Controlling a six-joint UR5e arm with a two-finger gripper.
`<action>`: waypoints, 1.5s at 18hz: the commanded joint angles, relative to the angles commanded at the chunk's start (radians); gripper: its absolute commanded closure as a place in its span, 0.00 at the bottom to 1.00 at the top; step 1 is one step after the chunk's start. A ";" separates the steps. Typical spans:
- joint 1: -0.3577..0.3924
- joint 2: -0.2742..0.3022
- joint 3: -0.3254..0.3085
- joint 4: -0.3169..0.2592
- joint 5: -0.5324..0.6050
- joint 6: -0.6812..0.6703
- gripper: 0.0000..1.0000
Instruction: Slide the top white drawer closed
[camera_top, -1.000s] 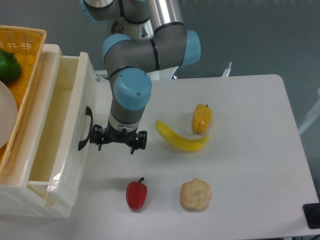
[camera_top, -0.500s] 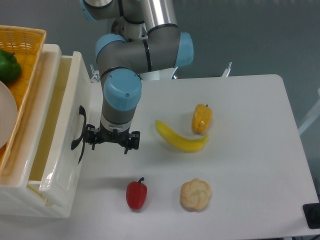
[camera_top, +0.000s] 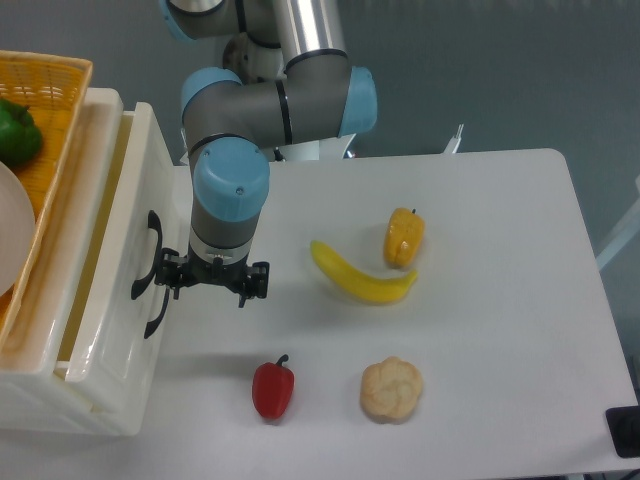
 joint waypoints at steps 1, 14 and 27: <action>-0.002 0.000 0.000 0.000 0.000 -0.002 0.00; -0.009 -0.005 0.000 0.002 -0.002 -0.005 0.00; 0.067 0.003 0.029 0.002 0.000 0.008 0.00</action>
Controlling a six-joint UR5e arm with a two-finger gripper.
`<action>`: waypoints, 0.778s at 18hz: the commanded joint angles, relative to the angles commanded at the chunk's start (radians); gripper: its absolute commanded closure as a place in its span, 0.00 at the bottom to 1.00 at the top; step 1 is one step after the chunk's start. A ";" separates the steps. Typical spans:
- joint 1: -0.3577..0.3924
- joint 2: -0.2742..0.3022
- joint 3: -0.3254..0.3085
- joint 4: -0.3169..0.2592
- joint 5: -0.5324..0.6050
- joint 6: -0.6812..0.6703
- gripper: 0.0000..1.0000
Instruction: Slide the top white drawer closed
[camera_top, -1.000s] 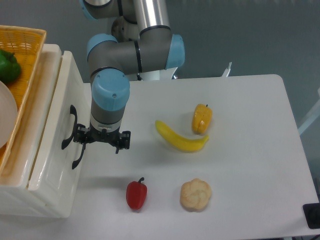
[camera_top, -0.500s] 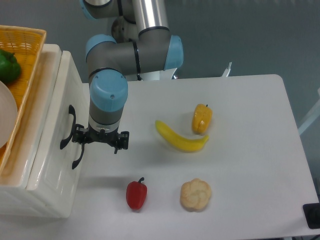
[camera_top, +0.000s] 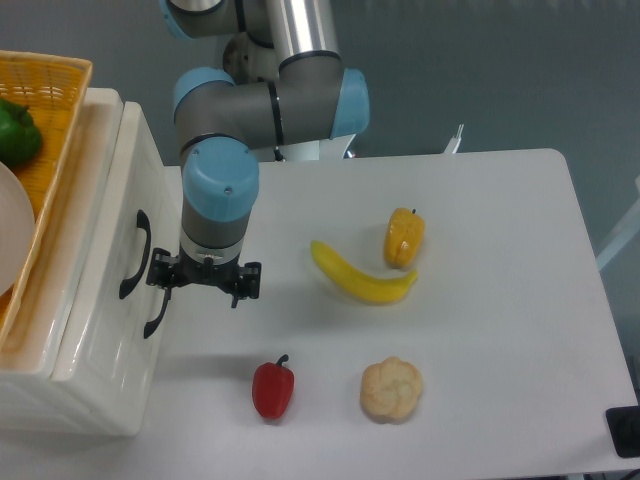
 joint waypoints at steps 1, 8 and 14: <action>0.024 0.000 0.002 0.000 0.002 0.026 0.00; 0.190 0.040 0.008 -0.006 0.073 0.306 0.00; 0.269 0.063 0.008 -0.011 0.201 0.598 0.00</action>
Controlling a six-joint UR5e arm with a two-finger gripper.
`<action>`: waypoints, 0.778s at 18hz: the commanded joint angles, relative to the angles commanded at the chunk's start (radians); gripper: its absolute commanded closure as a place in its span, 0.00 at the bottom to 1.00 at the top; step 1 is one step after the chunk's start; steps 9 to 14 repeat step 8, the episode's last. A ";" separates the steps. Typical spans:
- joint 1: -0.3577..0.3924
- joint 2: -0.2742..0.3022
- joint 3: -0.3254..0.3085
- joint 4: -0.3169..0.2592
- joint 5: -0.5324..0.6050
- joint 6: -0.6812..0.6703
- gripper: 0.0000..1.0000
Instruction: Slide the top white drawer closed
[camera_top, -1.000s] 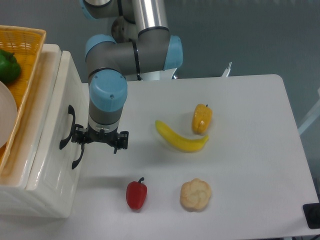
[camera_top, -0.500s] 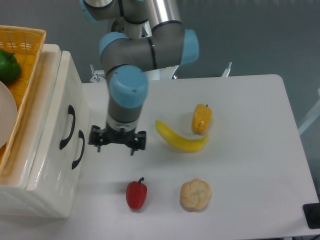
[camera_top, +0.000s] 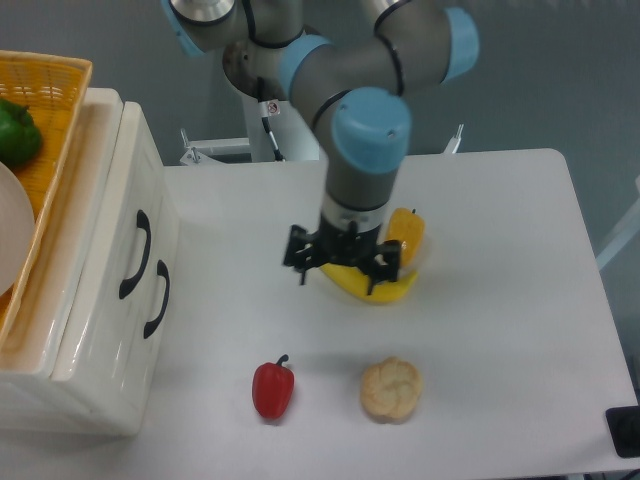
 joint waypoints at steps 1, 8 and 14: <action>0.011 0.002 0.003 0.000 0.029 0.052 0.00; 0.126 0.054 -0.008 -0.002 0.060 0.342 0.00; 0.126 0.054 -0.008 -0.002 0.060 0.342 0.00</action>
